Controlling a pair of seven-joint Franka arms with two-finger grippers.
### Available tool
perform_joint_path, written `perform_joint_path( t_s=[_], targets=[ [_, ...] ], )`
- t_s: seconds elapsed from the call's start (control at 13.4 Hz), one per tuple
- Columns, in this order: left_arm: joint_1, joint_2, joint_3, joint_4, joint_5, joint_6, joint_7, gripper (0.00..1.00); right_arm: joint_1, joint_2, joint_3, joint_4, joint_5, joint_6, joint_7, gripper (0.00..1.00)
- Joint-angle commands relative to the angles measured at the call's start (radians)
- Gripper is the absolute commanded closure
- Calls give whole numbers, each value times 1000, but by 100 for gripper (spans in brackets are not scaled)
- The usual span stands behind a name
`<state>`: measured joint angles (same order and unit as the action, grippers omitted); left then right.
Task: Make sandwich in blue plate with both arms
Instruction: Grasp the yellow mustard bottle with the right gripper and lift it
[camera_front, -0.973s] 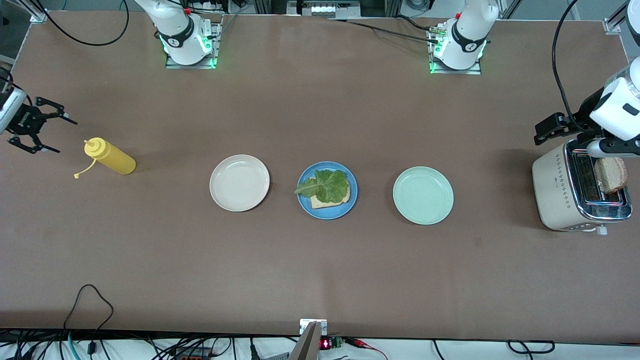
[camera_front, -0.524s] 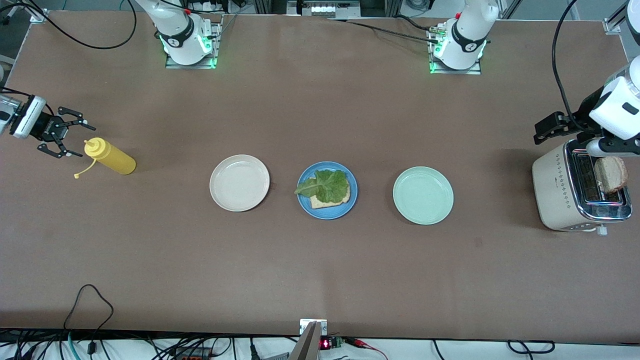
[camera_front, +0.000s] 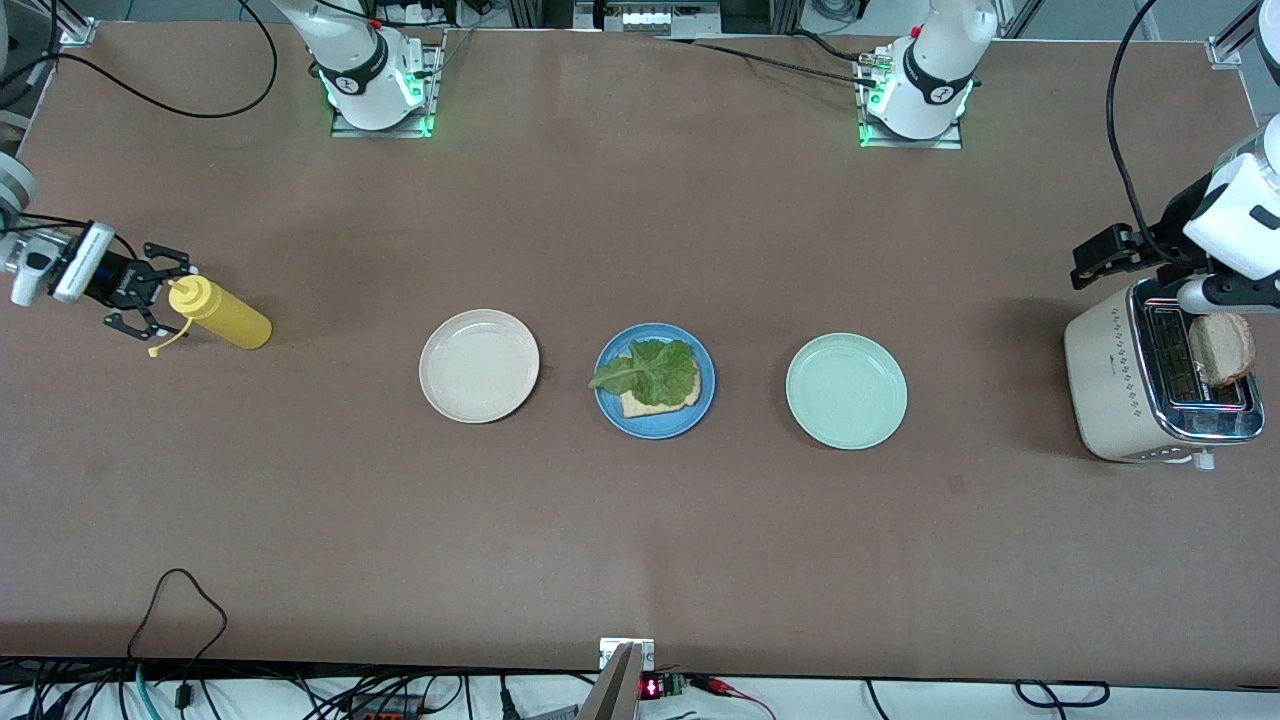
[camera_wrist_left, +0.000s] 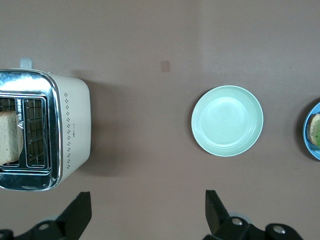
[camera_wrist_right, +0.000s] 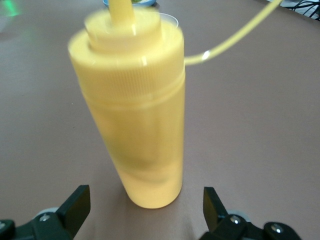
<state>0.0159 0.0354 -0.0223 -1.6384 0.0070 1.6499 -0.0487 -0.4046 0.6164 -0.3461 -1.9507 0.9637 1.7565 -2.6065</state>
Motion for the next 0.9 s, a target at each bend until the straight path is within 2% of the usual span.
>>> perform_joint_path(
  t_s=[0.0, 0.67, 0.82],
  targets=[
    [3, -3, 4, 12, -12, -16, 26, 0, -34, 75, 16, 50, 56, -67, -47, 0],
    [3, -3, 4, 12, -12, -15, 26, 0, -40, 108, 67, 52, 118, -103, -64, 0],
    [3, -3, 4, 12, -12, -15, 26, 0, -40, 111, 101, 50, 121, -104, -72, 0]
  ],
)
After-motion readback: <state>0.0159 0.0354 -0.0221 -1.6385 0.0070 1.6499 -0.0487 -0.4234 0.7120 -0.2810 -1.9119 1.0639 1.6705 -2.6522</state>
